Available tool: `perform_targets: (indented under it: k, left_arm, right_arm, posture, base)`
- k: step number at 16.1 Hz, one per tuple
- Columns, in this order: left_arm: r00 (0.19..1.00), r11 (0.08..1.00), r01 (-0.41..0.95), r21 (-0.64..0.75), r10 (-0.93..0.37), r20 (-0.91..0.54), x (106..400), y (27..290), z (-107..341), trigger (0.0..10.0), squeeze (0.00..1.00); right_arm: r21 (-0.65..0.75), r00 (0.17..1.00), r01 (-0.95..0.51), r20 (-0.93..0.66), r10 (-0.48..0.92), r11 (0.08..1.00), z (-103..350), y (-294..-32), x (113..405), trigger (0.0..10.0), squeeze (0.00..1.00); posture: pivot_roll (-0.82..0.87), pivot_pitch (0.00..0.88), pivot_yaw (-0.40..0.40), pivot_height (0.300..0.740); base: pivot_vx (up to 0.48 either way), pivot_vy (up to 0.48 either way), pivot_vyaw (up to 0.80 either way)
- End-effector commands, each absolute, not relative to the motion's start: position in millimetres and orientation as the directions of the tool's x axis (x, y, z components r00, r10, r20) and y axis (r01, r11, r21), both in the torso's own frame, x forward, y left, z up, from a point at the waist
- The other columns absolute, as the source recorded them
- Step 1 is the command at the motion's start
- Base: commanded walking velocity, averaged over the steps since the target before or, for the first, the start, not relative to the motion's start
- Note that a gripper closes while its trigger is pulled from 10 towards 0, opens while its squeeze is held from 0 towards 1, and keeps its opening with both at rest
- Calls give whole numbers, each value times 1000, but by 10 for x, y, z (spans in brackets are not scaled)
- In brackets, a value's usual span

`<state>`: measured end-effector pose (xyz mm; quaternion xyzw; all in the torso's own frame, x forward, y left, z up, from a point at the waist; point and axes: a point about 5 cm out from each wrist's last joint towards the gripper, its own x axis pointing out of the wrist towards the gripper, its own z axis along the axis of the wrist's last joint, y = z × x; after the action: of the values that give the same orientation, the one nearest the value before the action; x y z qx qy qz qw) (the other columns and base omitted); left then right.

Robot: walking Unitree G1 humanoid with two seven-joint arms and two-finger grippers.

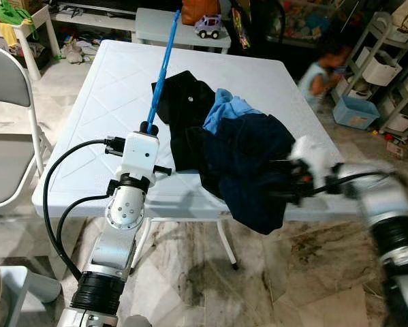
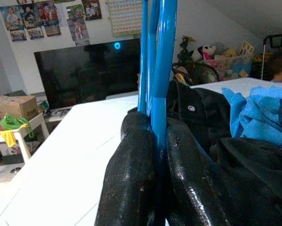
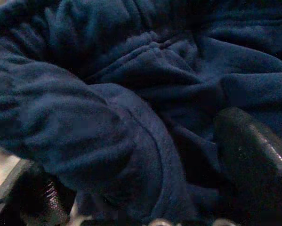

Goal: Hang hanger

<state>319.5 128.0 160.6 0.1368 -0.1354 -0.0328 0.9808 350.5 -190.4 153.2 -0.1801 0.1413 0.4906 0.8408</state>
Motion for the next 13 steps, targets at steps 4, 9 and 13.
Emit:
perform_targets:
  k: [4,9,13]
  left_arm:
    - [997,960,41,276,-56,44,3104,1395,1154,10000,0]
    - [997,959,46,280,-60,44,3101,1394,1158,10000,0]
    - [998,958,43,284,-57,39,3080,1407,1152,10000,0]
  right_arm:
    - [-175,616,-780,-379,690,601,1232,-1560,3555,10000,1000]
    - [-139,788,-585,-330,520,799,1175,-1367,3725,10000,1000]
    - [-95,939,-339,-99,330,936,1689,-1274,4024,10000,1000]
  posture:
    - [371,107,-193,740]
    - [374,116,-191,740]
    - [383,129,-196,740]
  base:
    - [0,0,0]
    - [0,0,0]
    - [0,0,0]
